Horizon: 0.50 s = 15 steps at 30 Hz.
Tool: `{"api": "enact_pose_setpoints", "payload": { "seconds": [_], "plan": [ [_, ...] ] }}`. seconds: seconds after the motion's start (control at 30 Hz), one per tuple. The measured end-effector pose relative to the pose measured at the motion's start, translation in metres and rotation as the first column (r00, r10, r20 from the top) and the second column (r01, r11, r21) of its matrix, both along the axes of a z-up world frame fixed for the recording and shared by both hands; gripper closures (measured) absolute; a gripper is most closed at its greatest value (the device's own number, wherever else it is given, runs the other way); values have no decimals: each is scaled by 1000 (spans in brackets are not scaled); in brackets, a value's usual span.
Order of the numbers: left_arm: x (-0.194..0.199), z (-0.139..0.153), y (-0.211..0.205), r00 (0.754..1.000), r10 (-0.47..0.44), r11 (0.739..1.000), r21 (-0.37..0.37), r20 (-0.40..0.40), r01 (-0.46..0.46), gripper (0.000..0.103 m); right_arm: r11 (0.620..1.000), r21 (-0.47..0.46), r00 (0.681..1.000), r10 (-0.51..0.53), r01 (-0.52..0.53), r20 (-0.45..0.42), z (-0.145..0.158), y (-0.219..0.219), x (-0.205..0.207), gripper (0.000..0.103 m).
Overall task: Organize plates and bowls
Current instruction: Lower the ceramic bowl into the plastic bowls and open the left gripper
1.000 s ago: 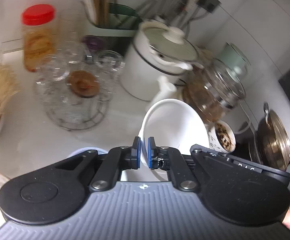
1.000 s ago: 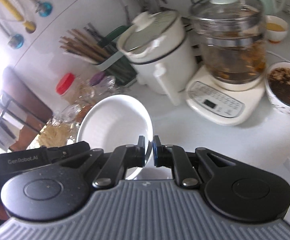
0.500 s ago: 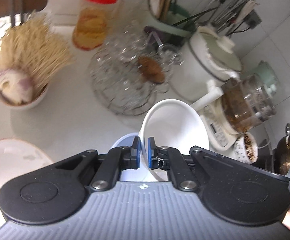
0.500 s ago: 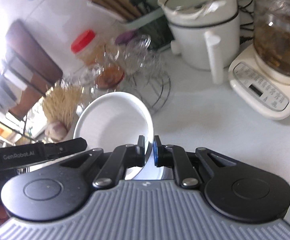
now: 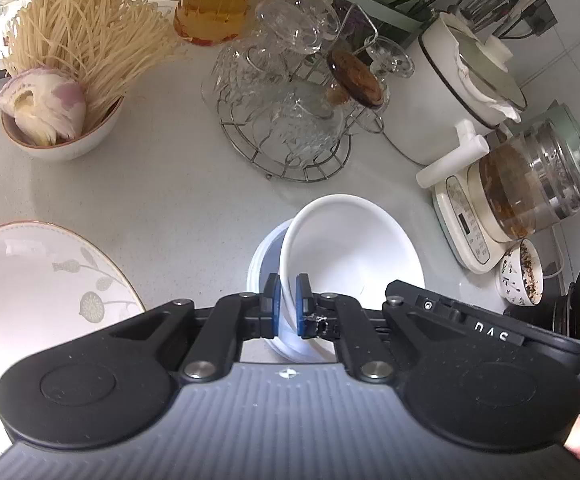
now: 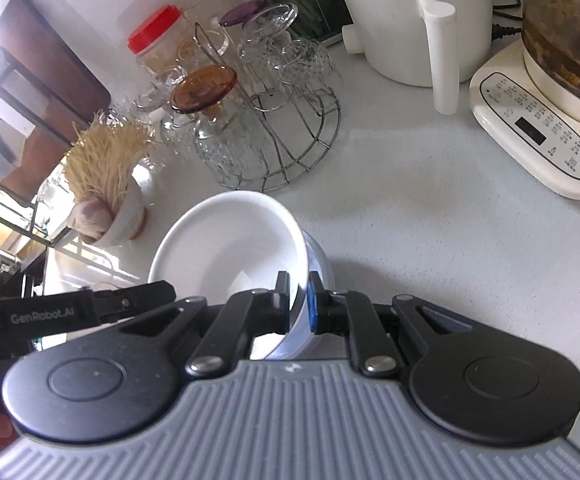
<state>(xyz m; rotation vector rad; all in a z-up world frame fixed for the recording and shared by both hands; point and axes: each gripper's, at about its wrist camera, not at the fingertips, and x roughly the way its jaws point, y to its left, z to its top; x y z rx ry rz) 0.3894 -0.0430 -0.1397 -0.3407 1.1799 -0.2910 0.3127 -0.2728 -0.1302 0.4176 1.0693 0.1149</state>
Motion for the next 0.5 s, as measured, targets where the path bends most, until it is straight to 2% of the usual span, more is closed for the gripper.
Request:
{"api": "enact_pose_setpoints", "payload": {
  "seconds": [0.33, 0.4, 0.5],
  "plan": [
    [0, -6, 3, 1000, 23, 1000, -7, -15, -23, 94, 1000, -4, 1000, -13, 13, 17, 3, -4, 0, 91],
    [0, -7, 4, 999, 28, 1000, 3, -23, -28, 91, 1000, -2, 1000, -21, 21, 22, 4, -5, 0, 90],
    [-2, -8, 7, 999, 43, 999, 9, -23, -42, 77, 999, -1, 999, -34, 34, 20, 4, -9, 1, 90]
  ]
}}
